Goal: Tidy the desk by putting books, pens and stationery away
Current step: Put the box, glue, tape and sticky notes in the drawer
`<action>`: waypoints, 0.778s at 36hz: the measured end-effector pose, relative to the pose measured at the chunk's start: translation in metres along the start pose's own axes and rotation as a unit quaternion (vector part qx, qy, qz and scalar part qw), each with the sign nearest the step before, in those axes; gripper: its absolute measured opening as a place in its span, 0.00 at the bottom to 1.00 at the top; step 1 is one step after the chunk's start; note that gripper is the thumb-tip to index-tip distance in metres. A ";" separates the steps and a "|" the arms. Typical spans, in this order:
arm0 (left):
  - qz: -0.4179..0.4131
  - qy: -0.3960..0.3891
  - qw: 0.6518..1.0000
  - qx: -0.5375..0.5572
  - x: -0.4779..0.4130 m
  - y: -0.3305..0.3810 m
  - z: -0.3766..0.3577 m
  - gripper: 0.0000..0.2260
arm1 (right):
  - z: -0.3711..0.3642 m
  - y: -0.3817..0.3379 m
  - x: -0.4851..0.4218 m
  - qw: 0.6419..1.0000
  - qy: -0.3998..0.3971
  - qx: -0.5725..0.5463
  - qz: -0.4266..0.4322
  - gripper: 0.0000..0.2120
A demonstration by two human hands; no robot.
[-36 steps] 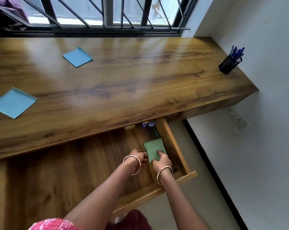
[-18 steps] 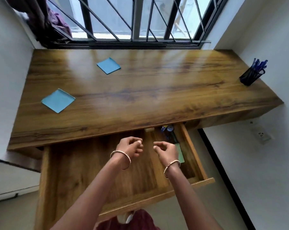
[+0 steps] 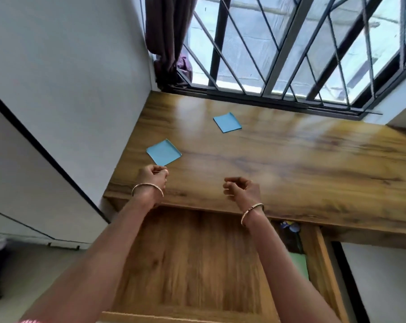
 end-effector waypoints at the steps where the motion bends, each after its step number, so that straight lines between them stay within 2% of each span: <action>1: 0.000 0.020 1.000 -0.017 -0.013 0.002 0.009 0.04 | 0.000 -0.008 -0.010 1.000 0.001 0.005 0.003 0.08; 4: -0.017 0.066 0.991 -0.114 -0.027 0.026 0.023 0.05 | 0.002 -0.026 -0.045 1.000 0.004 0.021 0.012 0.08; 7: -0.055 0.082 0.961 -0.258 -0.036 0.062 0.018 0.08 | 0.007 -0.042 -0.085 0.999 0.015 0.047 0.020 0.08; 11: -0.109 0.050 0.900 -0.419 -0.072 0.086 -0.003 0.12 | 0.020 -0.051 -0.142 0.995 0.039 0.094 0.015 0.07; 15: -0.102 -0.018 0.841 -0.531 -0.111 0.089 -0.023 0.21 | 0.040 -0.064 -0.192 0.982 0.094 0.162 0.016 0.06; 17: -0.098 -0.052 0.816 -0.567 -0.128 0.087 -0.028 0.25 | 0.043 -0.075 -0.209 0.974 0.117 0.194 0.009 0.09; 20: -0.100 -0.084 0.800 -0.585 -0.147 0.084 -0.033 0.25 | 0.045 -0.084 -0.235 0.962 0.126 0.241 0.004 0.16; 23: -0.104 -0.084 0.784 -0.607 -0.161 0.084 -0.034 0.20 | 0.043 -0.086 -0.259 0.950 0.122 0.288 -0.010 0.22; 28: -0.119 -0.046 0.786 -0.604 -0.172 0.089 -0.030 0.11 | 0.038 -0.087 -0.285 0.931 0.108 0.349 -0.010 0.24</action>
Point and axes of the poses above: each hand's wrist, its own x-axis away from the middle knuckle, its own z-axis out of the back of the hand, y = z × x, the point moved 10 cm from there along -x, towards the middle knuckle, and after that the axes turned 10 degrees about -y, right-handed, at the moved point
